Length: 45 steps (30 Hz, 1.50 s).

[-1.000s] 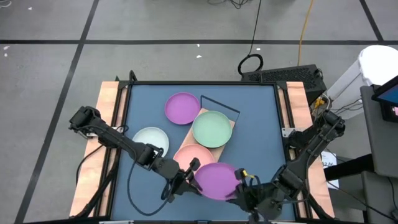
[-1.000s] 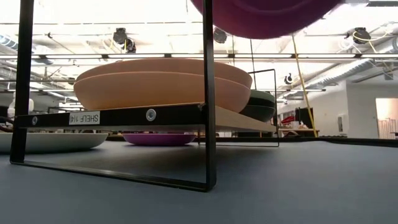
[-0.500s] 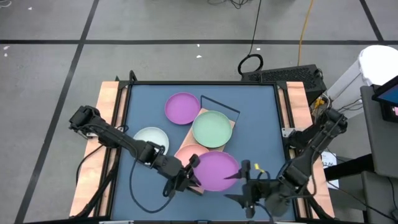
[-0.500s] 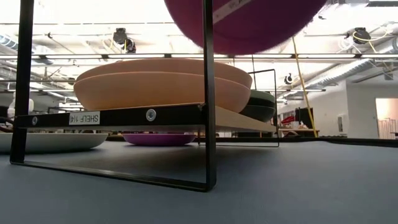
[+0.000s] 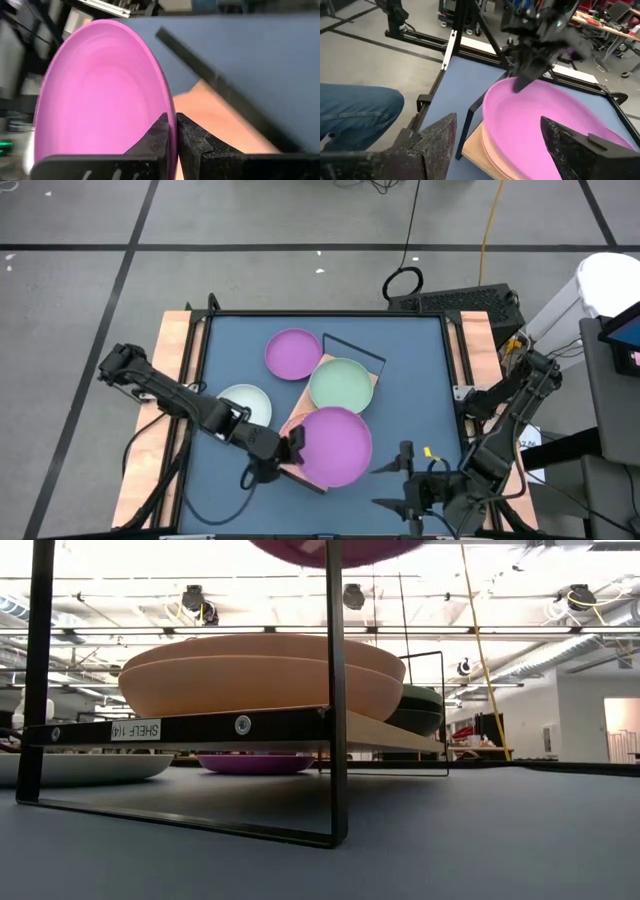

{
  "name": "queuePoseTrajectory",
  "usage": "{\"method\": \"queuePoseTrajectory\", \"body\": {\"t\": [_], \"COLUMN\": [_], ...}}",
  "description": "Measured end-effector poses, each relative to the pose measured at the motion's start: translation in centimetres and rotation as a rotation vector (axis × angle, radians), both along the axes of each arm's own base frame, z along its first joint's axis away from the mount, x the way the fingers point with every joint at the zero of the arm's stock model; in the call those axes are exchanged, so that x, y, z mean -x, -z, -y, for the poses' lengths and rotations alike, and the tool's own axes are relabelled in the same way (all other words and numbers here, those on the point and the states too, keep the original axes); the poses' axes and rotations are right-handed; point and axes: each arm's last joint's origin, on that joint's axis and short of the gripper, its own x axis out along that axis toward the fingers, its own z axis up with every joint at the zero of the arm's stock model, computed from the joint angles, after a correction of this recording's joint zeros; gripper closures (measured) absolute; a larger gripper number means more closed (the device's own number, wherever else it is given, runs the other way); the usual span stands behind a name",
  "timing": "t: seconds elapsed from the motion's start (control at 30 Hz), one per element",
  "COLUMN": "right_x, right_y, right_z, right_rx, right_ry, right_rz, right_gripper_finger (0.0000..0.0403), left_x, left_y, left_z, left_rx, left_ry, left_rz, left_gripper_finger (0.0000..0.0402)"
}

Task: Place and stack plates onto a shelf
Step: Stack the bottom purple plate on top of the pink plate on the shelf

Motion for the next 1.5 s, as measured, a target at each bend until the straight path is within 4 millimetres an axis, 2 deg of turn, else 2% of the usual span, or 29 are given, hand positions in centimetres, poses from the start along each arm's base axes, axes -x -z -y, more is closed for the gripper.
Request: {"method": "queuePoseTrajectory", "body": {"t": [0.23,0.4,0.53,0.8,0.97,1.23,1.5], "right_x": [0.3,0.5,0.7,0.7,0.9,1.8,3.0], "right_y": [0.5,1.7,3.0,5.3,6.2,6.6,7.3], "right_z": [0.2,0.4,0.5,1.4,2.5,4.3,5.5], "right_rx": [0.040,0.034,0.021,0.093,0.112,0.022,-0.066], "right_ry": [0.001,0.025,0.042,0.119,0.171,0.183,0.135], "right_rz": [-0.043,-0.082,-0.106,-0.095,-0.071,-0.003,0.085], "right_gripper_finger": [0.0138,0.0138,0.0138,0.0138,0.0138,0.0138,0.0138], "left_x": [1.9,3.1,3.8,5.0,5.1,4.7,4.5], "left_y": [-2.6,-2.4,-1.7,-0.7,-0.1,1.8,2.5], "left_z": [-2.6,-5.4,-6.8,-7.1,-7.1,-6.8,-6.5], "left_rx": [-0.189,-0.209,-0.227,-0.347,-0.389,-0.366,-0.303], "left_ry": [0.042,0.032,0.013,0.215,0.288,0.355,0.408], "left_rz": [0.085,-0.072,-0.200,-0.331,-0.331,-0.274,-0.241], "left_gripper_finger": [0.0378,0.0378,0.0378,0.0379,0.0378,0.0378,0.0378]}}
